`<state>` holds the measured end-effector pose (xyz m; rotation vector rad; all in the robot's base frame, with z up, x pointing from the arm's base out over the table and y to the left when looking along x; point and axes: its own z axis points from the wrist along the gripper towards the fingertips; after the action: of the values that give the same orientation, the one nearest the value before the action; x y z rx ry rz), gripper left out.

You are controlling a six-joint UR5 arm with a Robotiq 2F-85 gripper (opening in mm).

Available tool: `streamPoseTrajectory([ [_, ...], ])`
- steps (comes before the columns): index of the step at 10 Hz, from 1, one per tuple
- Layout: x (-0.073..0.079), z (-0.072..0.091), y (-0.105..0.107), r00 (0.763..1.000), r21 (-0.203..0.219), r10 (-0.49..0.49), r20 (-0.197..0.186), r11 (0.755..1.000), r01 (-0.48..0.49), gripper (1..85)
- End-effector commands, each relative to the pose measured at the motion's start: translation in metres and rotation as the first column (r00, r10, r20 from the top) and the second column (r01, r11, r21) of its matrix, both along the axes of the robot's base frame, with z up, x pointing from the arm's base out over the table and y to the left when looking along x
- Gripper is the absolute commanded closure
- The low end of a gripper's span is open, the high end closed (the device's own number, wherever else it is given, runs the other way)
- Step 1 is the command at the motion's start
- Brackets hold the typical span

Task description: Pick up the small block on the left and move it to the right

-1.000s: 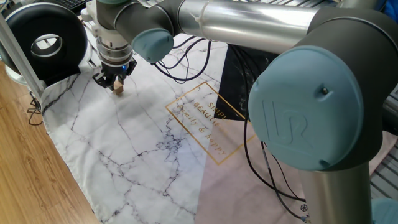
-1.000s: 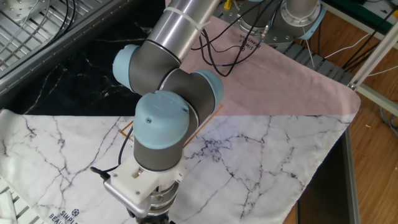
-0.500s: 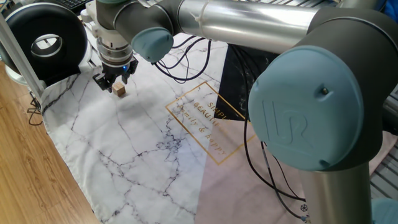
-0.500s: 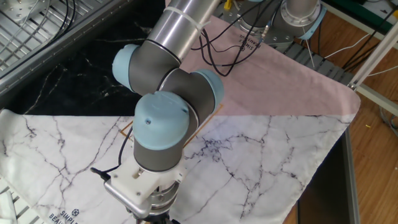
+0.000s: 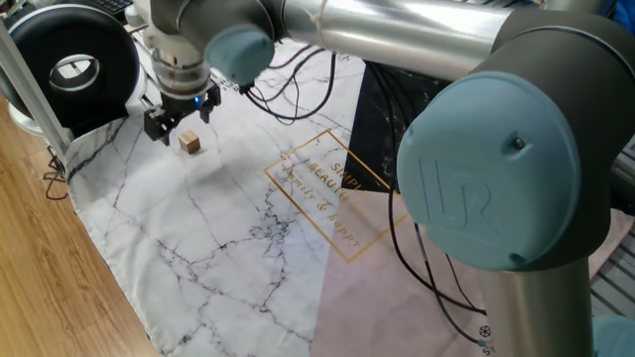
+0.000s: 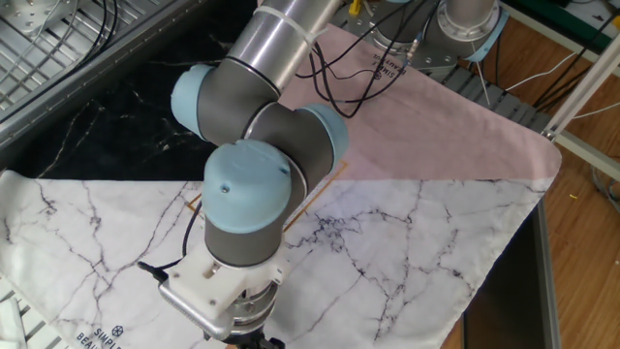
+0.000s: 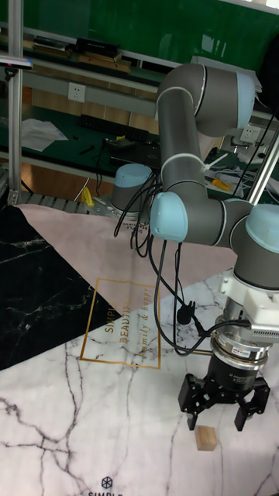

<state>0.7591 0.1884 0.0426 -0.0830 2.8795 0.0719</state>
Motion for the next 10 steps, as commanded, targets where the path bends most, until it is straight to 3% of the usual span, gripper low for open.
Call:
streamPoseTrajectory([
  [1,0.009,0.021,-0.016,0.999,-0.013,-0.028,-0.019,1.0,0.028,34.3],
  [2,0.011,0.023,-0.022,0.997,-0.012,-0.068,-0.039,0.998,0.068,61.3],
  [3,0.016,0.03,-0.037,0.996,-0.044,-0.075,-0.043,0.996,0.073,84.7],
  [6,0.03,0.037,-0.072,0.999,-0.063,-0.031,-0.041,0.998,0.029,84.7],
  [7,0.039,0.036,-0.094,1.0,-0.052,-0.007,-0.012,0.999,0.006,84.7],
  [8,0.049,0.036,-0.115,1.0,-0.069,0.01,0.017,0.998,-0.009,84.7],
  [10,0.065,0.046,-0.136,0.999,-0.067,0.022,0.039,0.998,-0.019,84.7],
])
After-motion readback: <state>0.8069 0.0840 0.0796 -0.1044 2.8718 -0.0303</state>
